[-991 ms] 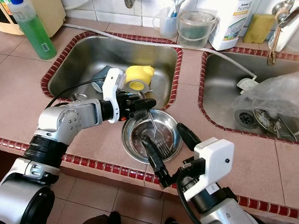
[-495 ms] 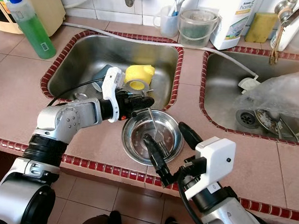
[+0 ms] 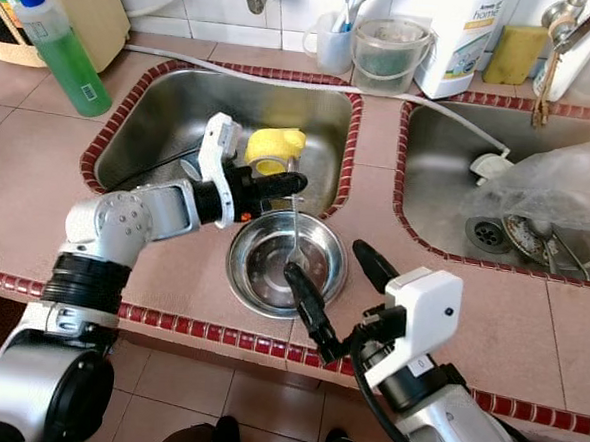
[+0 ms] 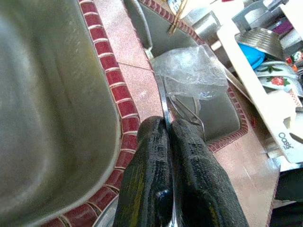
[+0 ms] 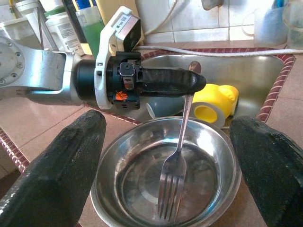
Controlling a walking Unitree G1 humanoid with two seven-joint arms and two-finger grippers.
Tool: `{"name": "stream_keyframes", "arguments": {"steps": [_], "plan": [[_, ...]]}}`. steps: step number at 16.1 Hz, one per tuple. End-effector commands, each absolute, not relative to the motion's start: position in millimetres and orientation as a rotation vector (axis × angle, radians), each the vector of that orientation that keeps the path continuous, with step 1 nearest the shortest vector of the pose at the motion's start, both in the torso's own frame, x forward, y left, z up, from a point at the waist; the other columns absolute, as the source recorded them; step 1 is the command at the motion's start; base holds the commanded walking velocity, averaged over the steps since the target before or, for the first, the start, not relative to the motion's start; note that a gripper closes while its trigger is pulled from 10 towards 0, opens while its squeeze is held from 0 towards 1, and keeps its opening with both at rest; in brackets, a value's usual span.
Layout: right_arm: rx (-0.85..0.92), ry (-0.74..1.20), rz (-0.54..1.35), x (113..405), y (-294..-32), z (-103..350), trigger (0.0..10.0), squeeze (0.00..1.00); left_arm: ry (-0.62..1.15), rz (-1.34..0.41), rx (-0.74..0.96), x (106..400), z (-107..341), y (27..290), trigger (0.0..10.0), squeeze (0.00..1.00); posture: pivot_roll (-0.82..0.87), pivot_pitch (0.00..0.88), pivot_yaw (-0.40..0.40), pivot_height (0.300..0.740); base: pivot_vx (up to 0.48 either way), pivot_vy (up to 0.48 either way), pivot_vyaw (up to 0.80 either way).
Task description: Kitchen organization
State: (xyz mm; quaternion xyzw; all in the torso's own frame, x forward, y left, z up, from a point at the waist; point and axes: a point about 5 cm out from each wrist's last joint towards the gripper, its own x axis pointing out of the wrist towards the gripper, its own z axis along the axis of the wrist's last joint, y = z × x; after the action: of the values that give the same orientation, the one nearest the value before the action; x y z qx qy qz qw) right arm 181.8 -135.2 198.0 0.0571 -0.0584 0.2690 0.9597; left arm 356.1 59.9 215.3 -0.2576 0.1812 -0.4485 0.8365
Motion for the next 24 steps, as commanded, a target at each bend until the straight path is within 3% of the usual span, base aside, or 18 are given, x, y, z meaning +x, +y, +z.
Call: {"name": "stream_keyframes", "arguments": {"steps": [1,10,11,12,13,19,21,24], "plan": [[0.108,-0.118,0.554,180.6,-134.4,197.4,10.0,0.0,0.437,-0.928,-0.547,356.4,209.9,62.7,0.0,0.0,-0.1,0.202,0.096,0.74,0.0,0.0,0.0],[0.105,-0.12,0.555,183.5,-135.2,196.7,10.0,0.0,0.517,-0.916,-0.742,360.3,225.9,65.9,0.0,0.0,-0.09,0.209,0.092,0.74,0.0,0.0,0.0],[0.105,-0.121,0.556,183.5,-134.9,196.8,10.0,0.0,0.505,-0.91,-0.747,362.3,231.7,65.5,1.3,0.0,-0.09,0.209,0.092,0.74,0.0,0.0,0.0],[0.106,-0.121,0.557,183.8,-134.9,196.8,10.0,0.0,0.498,-0.907,-0.748,363.6,234.2,65.1,3.9,0.0,-0.09,0.209,0.091,0.74,0.0,0.0,0.0],[0.107,-0.121,0.557,184.8,-134.7,196.6,10.0,0.0,0.48,-0.907,-0.764,366.5,240.7,64.2,10.0,0.0,-0.09,0.208,0.091,0.74,0.0,0.0,0.0],[0.106,-0.132,0.556,188.9,-134.9,196.4,10.0,0.0,0.369,-0.886,-0.806,378.0,270.8,67.4,10.0,0.0,-0.08,0.185,0.086,0.74,0.0,0.0,0.0],[0.11,-0.153,0.565,198.3,-132.5,196.8,10.0,0.0,0.209,-0.753,-0.906,397.0,299.3,81.8,10.0,0.0,-0.07,0.147,0.078,0.74,0.0,0.0,0.0],[0.124,-0.171,0.557,207.2,-132.5,198.4,10.0,0.0,0.153,-0.679,-0.916,404.5,304.9,92.3,10.0,0.0,-0.06,0.129,0.074,0.74,0.0,0.0,0.0]]}}
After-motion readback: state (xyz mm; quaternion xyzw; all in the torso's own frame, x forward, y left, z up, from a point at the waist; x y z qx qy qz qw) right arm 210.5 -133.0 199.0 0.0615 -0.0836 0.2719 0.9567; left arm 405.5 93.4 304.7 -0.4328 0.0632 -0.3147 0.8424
